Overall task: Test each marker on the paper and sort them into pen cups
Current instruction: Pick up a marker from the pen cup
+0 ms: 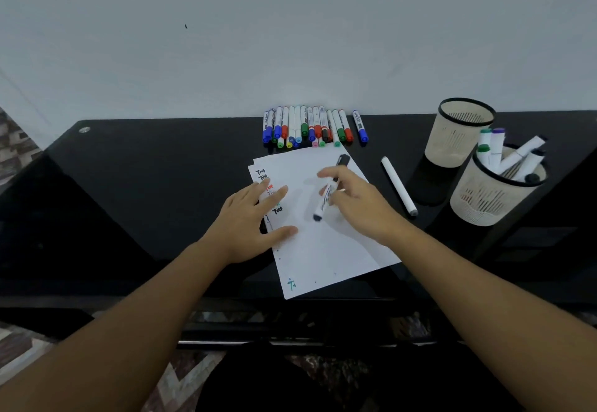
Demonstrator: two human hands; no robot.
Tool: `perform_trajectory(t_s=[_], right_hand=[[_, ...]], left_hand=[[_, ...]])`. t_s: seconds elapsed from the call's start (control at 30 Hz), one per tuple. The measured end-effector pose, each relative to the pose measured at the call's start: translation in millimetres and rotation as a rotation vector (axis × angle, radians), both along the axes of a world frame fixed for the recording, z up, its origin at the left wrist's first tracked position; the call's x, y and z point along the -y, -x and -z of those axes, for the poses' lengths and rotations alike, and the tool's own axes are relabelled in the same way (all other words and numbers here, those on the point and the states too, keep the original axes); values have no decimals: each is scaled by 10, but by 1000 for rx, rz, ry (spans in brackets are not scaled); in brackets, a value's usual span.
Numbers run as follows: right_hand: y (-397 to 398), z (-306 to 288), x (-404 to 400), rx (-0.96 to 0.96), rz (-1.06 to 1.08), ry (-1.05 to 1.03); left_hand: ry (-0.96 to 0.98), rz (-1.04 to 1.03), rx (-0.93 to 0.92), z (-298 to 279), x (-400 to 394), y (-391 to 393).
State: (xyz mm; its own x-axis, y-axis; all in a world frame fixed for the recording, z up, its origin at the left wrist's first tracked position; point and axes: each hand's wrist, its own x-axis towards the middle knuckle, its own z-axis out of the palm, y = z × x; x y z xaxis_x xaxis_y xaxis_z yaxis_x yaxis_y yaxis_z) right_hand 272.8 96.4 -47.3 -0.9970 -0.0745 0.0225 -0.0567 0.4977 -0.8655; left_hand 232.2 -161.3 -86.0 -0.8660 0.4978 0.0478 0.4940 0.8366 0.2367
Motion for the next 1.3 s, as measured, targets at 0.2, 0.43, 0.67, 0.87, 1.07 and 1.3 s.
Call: perform_trajectory(t_s=[0.2, 0.43, 0.67, 0.87, 1.07, 1.3], right_hand=[[-80, 42, -110, -36, 106, 64], [-306, -140, -307, -210, 245, -151], [-541, -556, -732, -368, 439, -238], [-760, -898, -1239, -461, 601, -308], [-852, -933, -1608, -368, 699, -455], [-877, -831, -1702, -210, 677, -510]], left_hand=[[29, 39, 156, -73, -291, -105], [8, 15, 115, 74, -242, -140], [-33, -14, 123, 86, -217, -152], [-102, -26, 134, 86, -242, -184], [-91, -33, 130, 77, -262, -185], [-89, -29, 137, 44, -302, -203]])
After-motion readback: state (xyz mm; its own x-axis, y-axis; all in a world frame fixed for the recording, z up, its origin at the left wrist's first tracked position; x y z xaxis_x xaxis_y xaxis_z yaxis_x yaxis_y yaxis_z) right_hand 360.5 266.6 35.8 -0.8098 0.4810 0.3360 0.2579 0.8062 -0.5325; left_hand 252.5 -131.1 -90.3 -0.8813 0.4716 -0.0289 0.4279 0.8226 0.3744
